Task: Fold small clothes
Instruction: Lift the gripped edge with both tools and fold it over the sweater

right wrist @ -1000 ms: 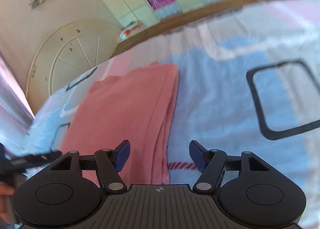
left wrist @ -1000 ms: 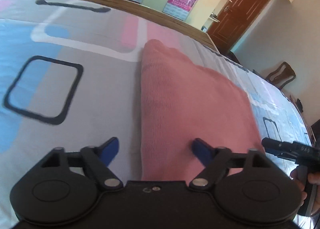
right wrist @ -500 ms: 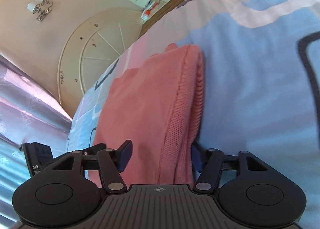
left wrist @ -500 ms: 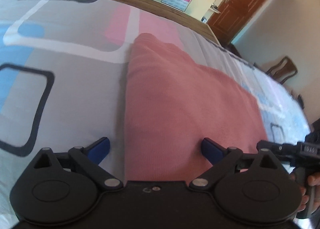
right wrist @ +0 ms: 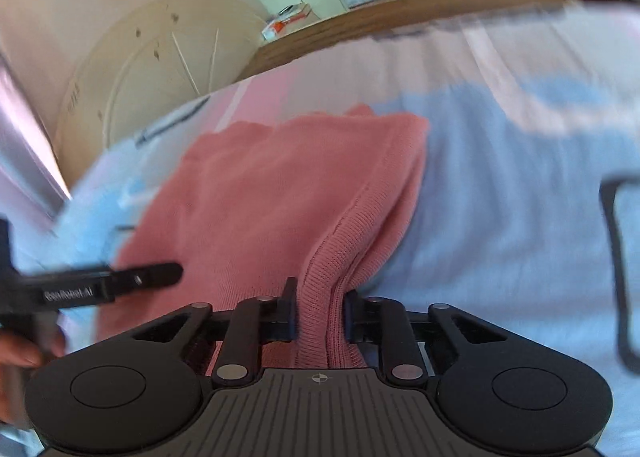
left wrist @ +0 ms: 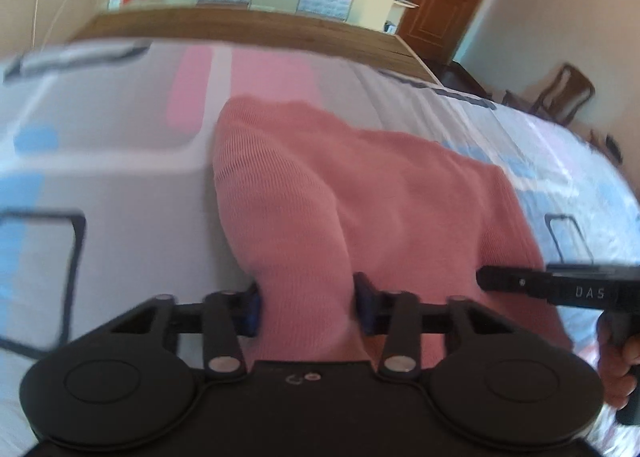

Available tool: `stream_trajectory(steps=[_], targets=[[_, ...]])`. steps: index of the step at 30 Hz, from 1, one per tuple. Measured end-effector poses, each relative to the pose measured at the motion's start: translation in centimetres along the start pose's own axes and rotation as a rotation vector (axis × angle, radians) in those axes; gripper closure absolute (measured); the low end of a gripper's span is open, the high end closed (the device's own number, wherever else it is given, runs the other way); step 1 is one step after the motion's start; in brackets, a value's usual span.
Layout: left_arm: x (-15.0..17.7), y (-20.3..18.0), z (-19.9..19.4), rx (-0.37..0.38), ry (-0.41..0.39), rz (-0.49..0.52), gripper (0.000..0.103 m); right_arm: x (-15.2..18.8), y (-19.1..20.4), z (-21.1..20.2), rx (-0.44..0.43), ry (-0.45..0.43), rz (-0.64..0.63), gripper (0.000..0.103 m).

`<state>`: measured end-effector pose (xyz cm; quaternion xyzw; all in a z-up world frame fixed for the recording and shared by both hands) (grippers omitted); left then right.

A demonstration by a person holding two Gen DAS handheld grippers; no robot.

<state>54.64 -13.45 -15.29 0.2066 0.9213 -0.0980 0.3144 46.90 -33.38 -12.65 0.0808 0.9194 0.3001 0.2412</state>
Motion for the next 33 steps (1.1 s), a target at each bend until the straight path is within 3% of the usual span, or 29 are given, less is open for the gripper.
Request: stream_trajectory(steps=[7,14,24,30,32,33], targets=[[0.0,0.6,-4.3,0.017,-0.095,0.077,0.069,0.5,5.0,-3.0,0.042,-0.108,-0.107,0.085],[1.7,6.7,-9.3,0.002,-0.143,0.093,0.069,2.5,13.0,-2.5,0.041,-0.149,-0.185,0.085],[7.4,18.8,-14.6,-0.067,-0.111,0.059,0.069,8.2,25.1,5.7,-0.031,-0.087,-0.230,0.085],[12.2,24.0,-15.3,-0.055,-0.080,-0.020,0.068,11.2,28.9,10.6,-0.041,-0.015,-0.249,0.085],[13.8,25.2,-14.3,-0.040,-0.052,-0.048,0.060,12.1,28.8,12.4,-0.020,0.017,-0.239,0.085],[14.5,25.7,-13.9,-0.032,-0.041,-0.072,0.044,12.4,28.3,13.3,0.008,0.029,-0.232,0.085]])
Point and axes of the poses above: each gripper's, at about its wrist camera, not at the fingertips, and z roughly the way its jaws point, y to its left, x to its underside, the point moved 5 cm from there along z, roughly the way its jaws point, and after that the axes turned 14 degrees about z, right-handed, at the moved point
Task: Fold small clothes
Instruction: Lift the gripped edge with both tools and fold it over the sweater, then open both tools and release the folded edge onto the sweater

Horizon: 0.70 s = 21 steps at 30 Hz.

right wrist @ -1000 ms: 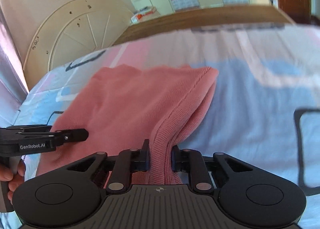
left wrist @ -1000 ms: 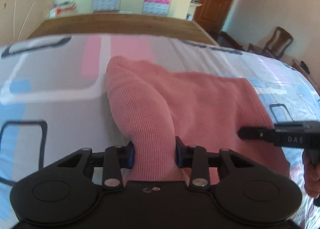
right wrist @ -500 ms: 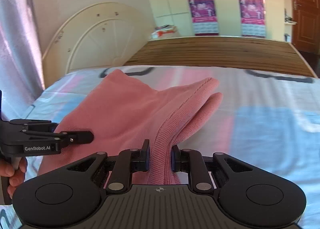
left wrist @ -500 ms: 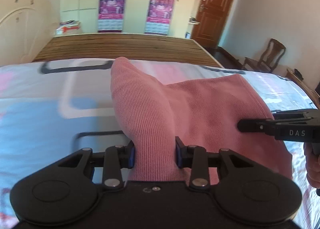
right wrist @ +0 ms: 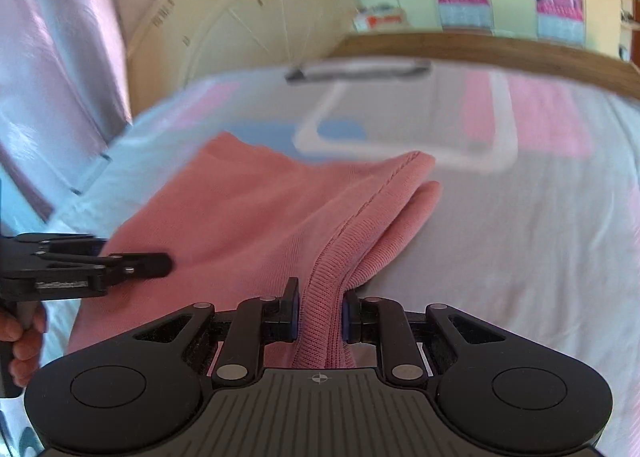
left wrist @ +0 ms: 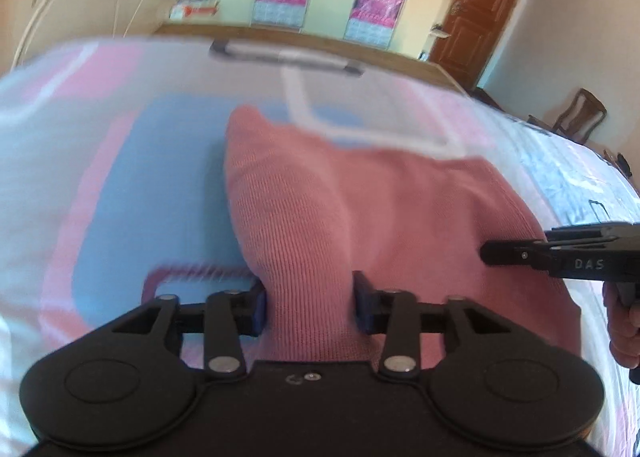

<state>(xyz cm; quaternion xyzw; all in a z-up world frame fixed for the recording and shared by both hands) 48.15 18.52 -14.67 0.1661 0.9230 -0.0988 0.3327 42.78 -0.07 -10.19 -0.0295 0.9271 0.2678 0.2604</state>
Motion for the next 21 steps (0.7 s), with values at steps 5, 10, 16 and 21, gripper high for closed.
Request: stream_trajectory(steps=[5,10,16,21], targets=[[2.4,2.7,-0.2,0.062,-0.055,-0.154,0.037,0.8,-2.6,2.1,0.005,0.030,0.102,0.085],[1.9,2.6,-1.5,0.025,-0.073,-0.104,0.036,0.4,-1.9,1.9,0.019,0.021,0.077,0.077],[-1.2,2.1,-5.1,-0.028,-0.204,0.050,0.070,-1.6,-1.9,-2.8,0.092,-0.157,-0.025,0.067],[-1.4,1.1,0.0,0.058,-0.052,0.068,0.072,-2.3,-0.8,1.5,0.138,-0.062,-0.144,0.091]])
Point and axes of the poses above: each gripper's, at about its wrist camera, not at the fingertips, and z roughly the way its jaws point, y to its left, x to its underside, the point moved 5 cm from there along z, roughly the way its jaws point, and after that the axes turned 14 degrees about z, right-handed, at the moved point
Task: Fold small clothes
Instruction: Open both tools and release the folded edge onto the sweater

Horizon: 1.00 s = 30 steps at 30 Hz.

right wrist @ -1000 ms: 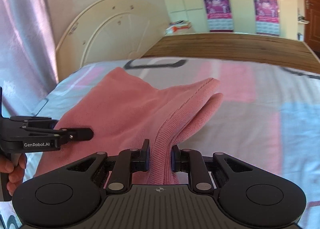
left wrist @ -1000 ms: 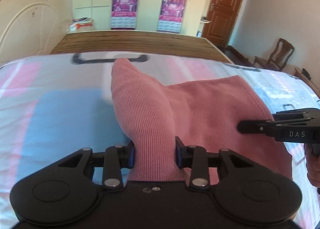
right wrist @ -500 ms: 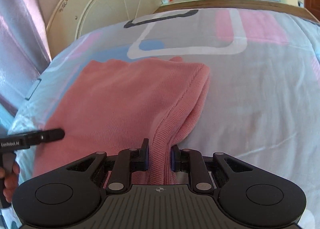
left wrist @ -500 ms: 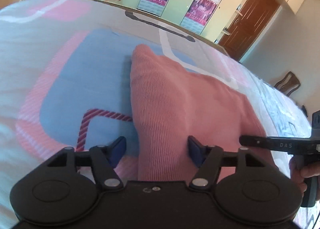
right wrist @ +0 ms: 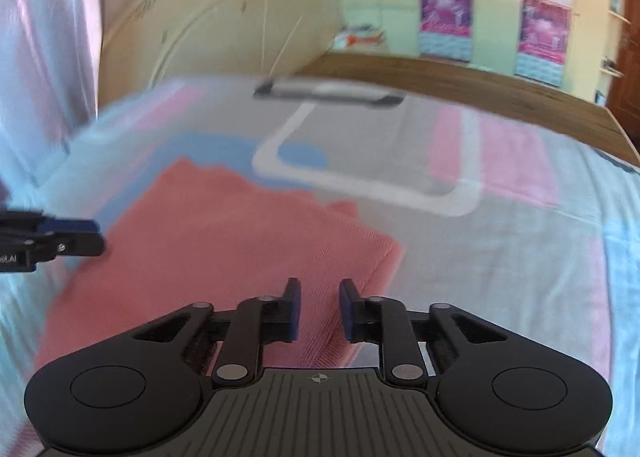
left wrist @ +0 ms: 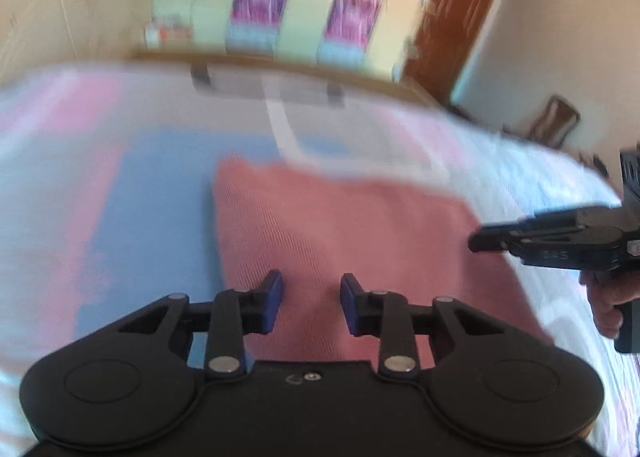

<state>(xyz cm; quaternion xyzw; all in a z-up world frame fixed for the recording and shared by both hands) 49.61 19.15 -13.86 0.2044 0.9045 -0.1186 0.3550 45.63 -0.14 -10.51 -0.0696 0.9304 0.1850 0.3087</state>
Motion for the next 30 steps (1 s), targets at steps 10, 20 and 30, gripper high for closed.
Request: stream_trajectory(steps=[10,20,30], targets=[[1.3,-2.3,-3.0,-0.081,-0.022,0.092,0.074,0.8,-0.1,-1.1,0.097,-0.036,-0.030,0.100],[4.3,-4.9,-4.2,-0.112,-0.037,0.084,0.077,8.7,4.1,-2.9,0.078,0.103,-0.202,0.101],[6.3,-5.9,-8.2,-0.174,-0.019,0.053,0.083,8.7,4.9,-6.4,0.047,0.042,-0.155,0.100]])
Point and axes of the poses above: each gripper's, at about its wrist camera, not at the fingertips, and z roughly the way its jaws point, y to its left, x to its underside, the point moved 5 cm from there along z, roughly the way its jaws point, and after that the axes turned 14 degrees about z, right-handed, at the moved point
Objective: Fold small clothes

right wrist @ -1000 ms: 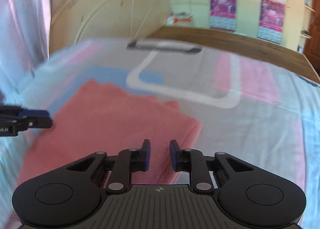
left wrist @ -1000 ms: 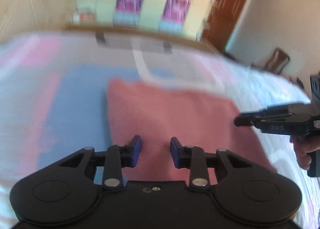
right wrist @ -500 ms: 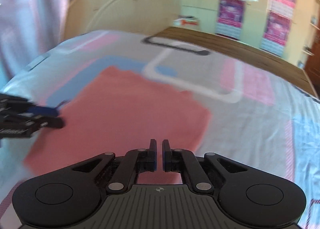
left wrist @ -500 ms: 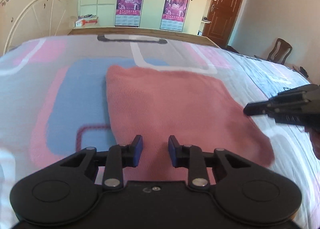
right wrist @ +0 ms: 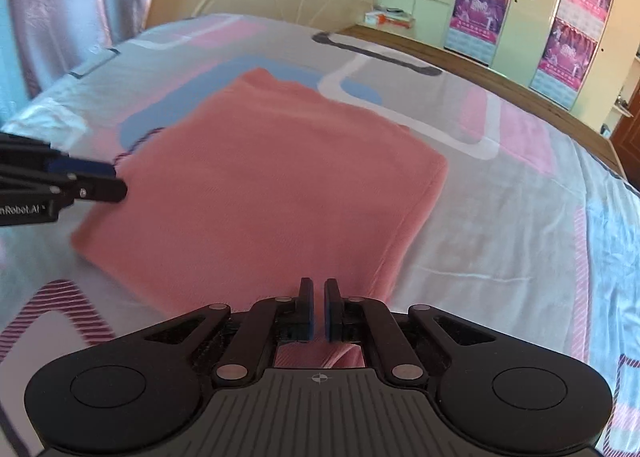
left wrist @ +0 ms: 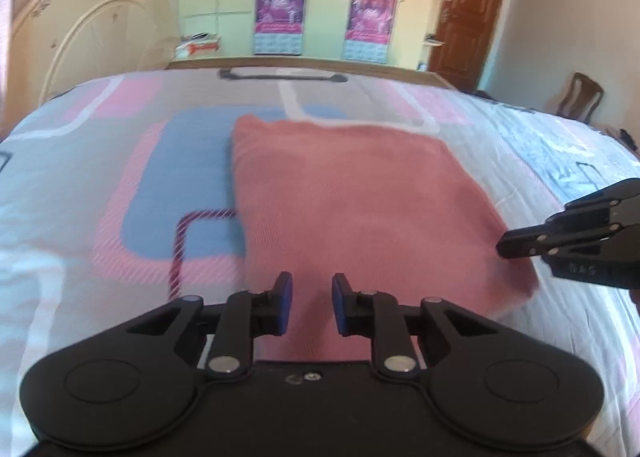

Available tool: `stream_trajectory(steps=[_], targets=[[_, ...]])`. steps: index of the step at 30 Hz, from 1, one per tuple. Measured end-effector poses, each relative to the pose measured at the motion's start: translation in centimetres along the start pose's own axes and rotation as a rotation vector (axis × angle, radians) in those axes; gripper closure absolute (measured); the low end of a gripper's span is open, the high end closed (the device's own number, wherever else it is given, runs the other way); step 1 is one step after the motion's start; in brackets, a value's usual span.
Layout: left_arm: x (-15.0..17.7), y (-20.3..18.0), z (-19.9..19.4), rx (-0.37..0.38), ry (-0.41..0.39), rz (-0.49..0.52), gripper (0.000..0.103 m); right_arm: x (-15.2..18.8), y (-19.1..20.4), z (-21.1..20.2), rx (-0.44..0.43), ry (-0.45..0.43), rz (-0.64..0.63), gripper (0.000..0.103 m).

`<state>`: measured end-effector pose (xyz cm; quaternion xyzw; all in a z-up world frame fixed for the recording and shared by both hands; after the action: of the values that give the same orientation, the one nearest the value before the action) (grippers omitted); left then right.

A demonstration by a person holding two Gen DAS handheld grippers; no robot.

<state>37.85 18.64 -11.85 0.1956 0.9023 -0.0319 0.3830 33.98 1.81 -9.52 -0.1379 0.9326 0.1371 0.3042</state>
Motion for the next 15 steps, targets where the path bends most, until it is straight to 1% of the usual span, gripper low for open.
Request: stream_trajectory(steps=[2,4,6,8,11,15], targets=[[0.9,0.1,-0.4,0.002,0.014,-0.028,0.083,0.5,0.3,-0.1,-0.001,0.006,-0.006,0.100],[1.9,0.0,0.1,0.009,0.045,-0.042,0.087,1.3,0.3,0.2,0.009,0.024,-0.007,0.100],[2.7,-0.1,0.9,0.003,0.071,-0.048,0.087,1.9,-0.1,0.9,0.021,0.047,0.005,0.101],[3.2,0.2,1.3,0.003,0.078,-0.068,0.087,2.5,-0.7,1.4,0.029,0.061,0.020,0.101],[3.6,0.3,1.5,-0.001,0.075,-0.077,0.087,3.1,-1.1,1.3,0.022,0.048,0.048,0.101],[3.7,-0.1,1.6,-0.021,0.075,-0.059,0.087,3.6,-1.2,1.1,0.028,0.030,0.068,0.101]])
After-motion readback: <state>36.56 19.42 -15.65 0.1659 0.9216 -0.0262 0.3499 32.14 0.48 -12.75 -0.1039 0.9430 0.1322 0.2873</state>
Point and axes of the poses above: each gripper's, at about its wrist camera, not at the fingertips, and z roughly the way its jaws point, y to its left, x to its underside, the point moved 5 cm from there along z, roughly the way its jaws point, and after that the axes turned 14 degrees about z, right-handed, at the moved point
